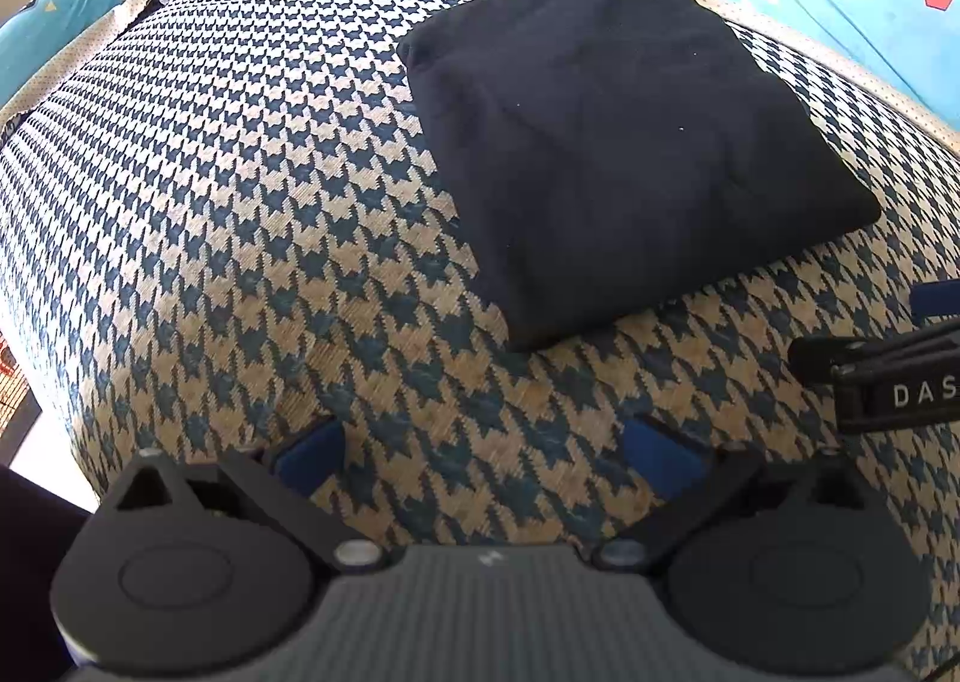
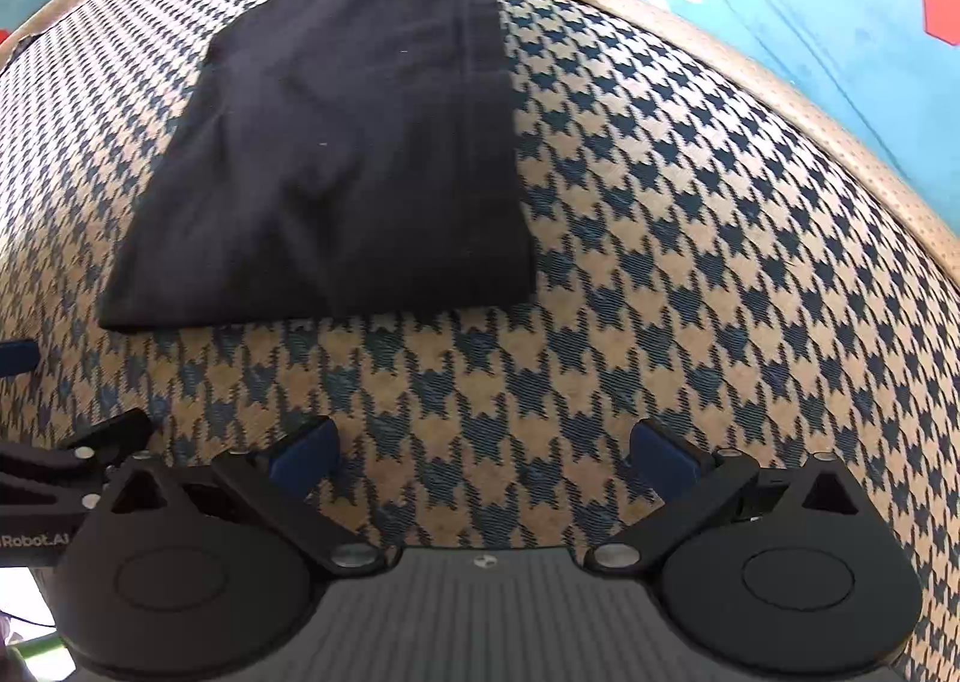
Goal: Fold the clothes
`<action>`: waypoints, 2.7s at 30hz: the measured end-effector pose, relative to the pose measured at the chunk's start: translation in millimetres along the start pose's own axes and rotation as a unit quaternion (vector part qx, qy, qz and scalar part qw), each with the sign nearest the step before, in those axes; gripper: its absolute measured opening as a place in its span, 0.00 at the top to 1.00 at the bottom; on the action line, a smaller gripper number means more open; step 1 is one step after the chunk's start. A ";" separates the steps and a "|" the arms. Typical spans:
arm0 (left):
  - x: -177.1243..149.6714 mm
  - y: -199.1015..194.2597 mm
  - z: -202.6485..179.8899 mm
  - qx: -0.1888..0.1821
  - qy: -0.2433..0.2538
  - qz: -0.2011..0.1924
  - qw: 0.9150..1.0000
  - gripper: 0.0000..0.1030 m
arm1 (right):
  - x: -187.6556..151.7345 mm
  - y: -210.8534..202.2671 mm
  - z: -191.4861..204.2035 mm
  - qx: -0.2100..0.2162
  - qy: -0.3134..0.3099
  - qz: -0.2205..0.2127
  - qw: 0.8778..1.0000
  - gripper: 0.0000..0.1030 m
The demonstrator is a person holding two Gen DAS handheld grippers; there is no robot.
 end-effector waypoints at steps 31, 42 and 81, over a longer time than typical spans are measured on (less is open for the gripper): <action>-2.3 -0.8 -0.6 -0.005 -0.002 -0.001 1.000 0.00 | -5.5 -17.0 -0.7 -0.006 -0.004 -0.014 1.000 0.00; -4.6 -1.6 -1.3 -0.009 0.001 -0.010 1.000 0.00 | -9.0 -25.6 2.9 -0.006 -0.003 -0.022 1.000 0.00; -5.3 -1.0 -1.2 -0.015 0.004 -0.007 1.000 0.00 | -21.3 -49.1 -27.0 -0.007 -0.006 -0.036 0.999 0.00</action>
Point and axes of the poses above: each gripper's, at about its wrist camera, not at the fingertips, and y roughly the way its jaws point, z to its left, x to its top, the point moved 6 cm from there along y, roughly the way its jaws point, and after that the axes turned 9 degrees about y, right-handed, at the moved point
